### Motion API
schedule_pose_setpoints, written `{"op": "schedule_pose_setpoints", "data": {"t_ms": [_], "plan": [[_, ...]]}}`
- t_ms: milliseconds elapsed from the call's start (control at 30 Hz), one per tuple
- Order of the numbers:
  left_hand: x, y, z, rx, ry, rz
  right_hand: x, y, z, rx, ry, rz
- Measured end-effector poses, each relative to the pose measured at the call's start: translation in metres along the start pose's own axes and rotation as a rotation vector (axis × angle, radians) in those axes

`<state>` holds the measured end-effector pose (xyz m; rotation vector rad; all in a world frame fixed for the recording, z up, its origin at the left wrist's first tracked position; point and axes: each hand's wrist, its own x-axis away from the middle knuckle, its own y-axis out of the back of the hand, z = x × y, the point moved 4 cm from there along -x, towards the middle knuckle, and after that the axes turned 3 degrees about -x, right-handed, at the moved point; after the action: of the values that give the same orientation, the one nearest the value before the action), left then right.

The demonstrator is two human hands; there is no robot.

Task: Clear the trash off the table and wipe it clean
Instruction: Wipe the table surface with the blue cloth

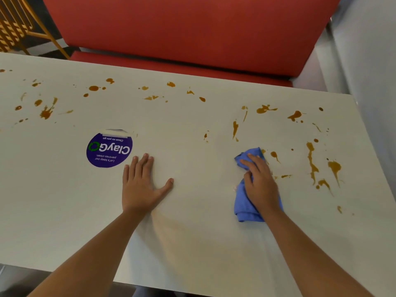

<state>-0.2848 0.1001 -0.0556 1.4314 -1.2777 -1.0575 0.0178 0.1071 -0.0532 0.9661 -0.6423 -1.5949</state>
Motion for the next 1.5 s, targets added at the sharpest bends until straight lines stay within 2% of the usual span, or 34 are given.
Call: {"op": "schedule_pose_setpoints", "data": {"t_ms": [133,300,500,633,800,967,1167,1267,1367,1500], "plan": [[0.000,0.000,0.000,-0.002,-0.003,-0.006,0.014,0.023,-0.032,-0.036,-0.075,-0.034],[0.001,0.000,0.000,-0.010,-0.005,0.000,0.042,0.032,-0.028,0.015,-0.136,-0.045],[0.000,-0.004,0.001,-0.048,-0.009,0.067,0.056,0.017,-0.003,0.155,-0.072,-0.098],[0.000,-0.001,-0.005,-0.040,-0.035,0.141,0.050,0.000,0.020,0.190,0.043,-0.017],[0.014,-0.007,-0.057,-0.002,-0.187,0.118,0.034,-0.001,0.005,0.115,0.048,0.108],[0.024,-0.021,-0.087,-0.001,-0.097,0.149,0.023,0.017,-0.024,0.075,0.008,0.155],[0.024,-0.022,-0.087,-0.051,-0.077,0.134,0.049,0.041,-0.044,0.021,-0.154,0.028],[0.023,-0.022,-0.088,-0.039,-0.076,0.120,0.059,0.032,-0.031,0.125,-0.217,-0.021],[0.023,-0.021,-0.088,-0.035,-0.073,0.116,0.051,0.015,-0.012,0.215,-0.174,0.009],[0.023,-0.021,-0.089,-0.033,-0.067,0.107,0.031,0.006,-0.001,0.167,-0.083,0.042]]}}
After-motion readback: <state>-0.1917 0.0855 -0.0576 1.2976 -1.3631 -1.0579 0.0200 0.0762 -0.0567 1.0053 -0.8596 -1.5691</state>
